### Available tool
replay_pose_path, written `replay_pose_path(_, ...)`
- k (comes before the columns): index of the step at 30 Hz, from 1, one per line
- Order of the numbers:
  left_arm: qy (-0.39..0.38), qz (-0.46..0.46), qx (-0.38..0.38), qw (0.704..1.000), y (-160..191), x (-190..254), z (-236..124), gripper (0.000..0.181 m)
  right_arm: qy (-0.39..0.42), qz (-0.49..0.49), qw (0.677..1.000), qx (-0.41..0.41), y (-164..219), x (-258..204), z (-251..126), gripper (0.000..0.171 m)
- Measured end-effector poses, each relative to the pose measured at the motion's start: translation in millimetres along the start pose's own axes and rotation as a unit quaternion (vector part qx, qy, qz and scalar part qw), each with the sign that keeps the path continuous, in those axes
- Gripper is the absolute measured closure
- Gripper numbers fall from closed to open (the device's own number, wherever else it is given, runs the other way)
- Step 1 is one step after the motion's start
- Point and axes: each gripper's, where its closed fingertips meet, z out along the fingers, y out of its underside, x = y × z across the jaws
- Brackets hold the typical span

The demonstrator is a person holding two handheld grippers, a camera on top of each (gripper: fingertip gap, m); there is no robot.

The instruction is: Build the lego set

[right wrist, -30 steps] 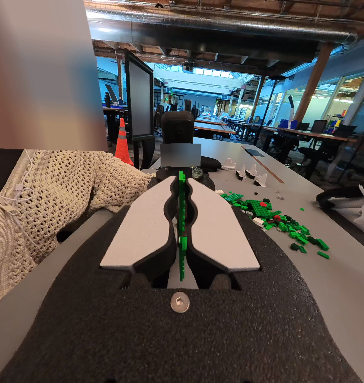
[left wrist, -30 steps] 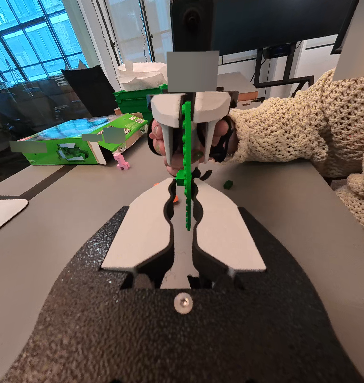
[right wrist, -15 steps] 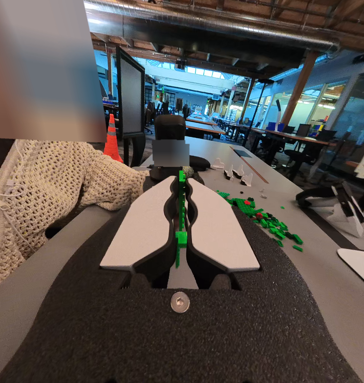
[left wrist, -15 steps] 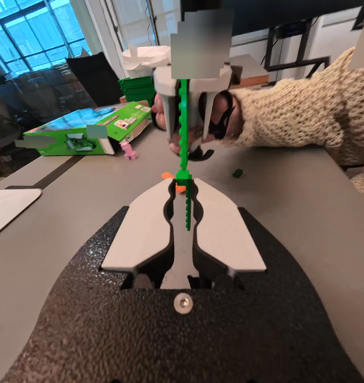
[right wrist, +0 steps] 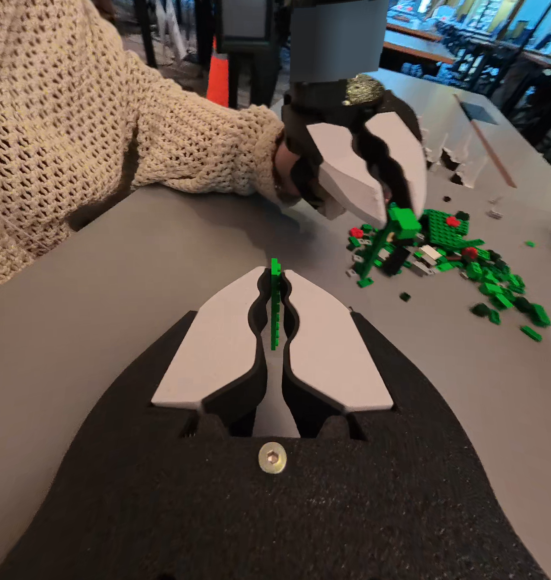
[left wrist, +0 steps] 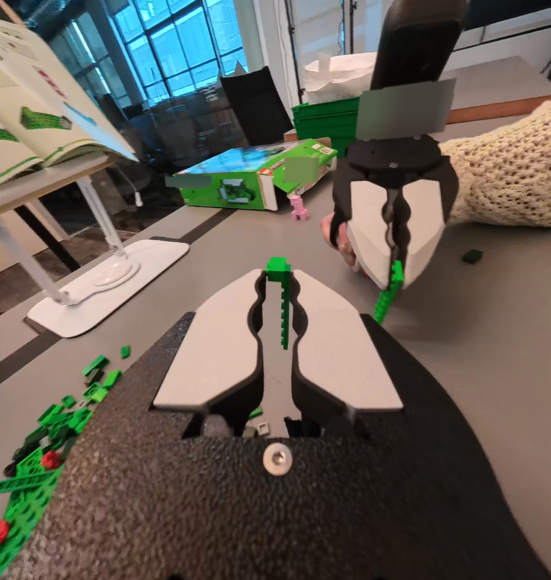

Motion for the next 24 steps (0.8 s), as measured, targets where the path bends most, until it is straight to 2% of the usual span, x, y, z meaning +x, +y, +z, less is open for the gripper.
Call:
replay_pose_path(5,-0.041,-0.005,-0.006,0.999,5.2,-23.6,-11.8,0.168,-0.045,-0.036,0.998,0.027,-22.3,1.9,26.7,0.167)
replay_pose_path(9,-0.02,-0.021,-0.04,0.999,21.1,-25.7,-13.6,0.168,-0.03,-0.048,0.982,0.182,-87.0,13.7,4.2,0.167)
replay_pose_path(11,0.013,-0.026,-0.054,0.998,27.6,-15.8,-9.6,0.168,0.023,-0.058,0.971,0.23,-106.0,33.1,-10.4,0.167)
replay_pose_path(13,0.052,-0.02,-0.048,0.997,26.7,-0.7,-5.6,0.168,0.049,-0.065,0.973,0.214,-102.5,44.6,-10.4,0.167)
replay_pose_path(16,0.078,-0.021,-0.036,0.996,21.1,12.3,-1.6,0.168,0.045,-0.058,0.977,0.202,-94.3,44.9,-2.8,0.167)
replay_pose_path(24,0.102,-0.023,-0.01,0.994,9.6,26.1,1.6,0.168,0.027,-0.037,0.982,0.184,-79.0,40.1,6.8,0.167)
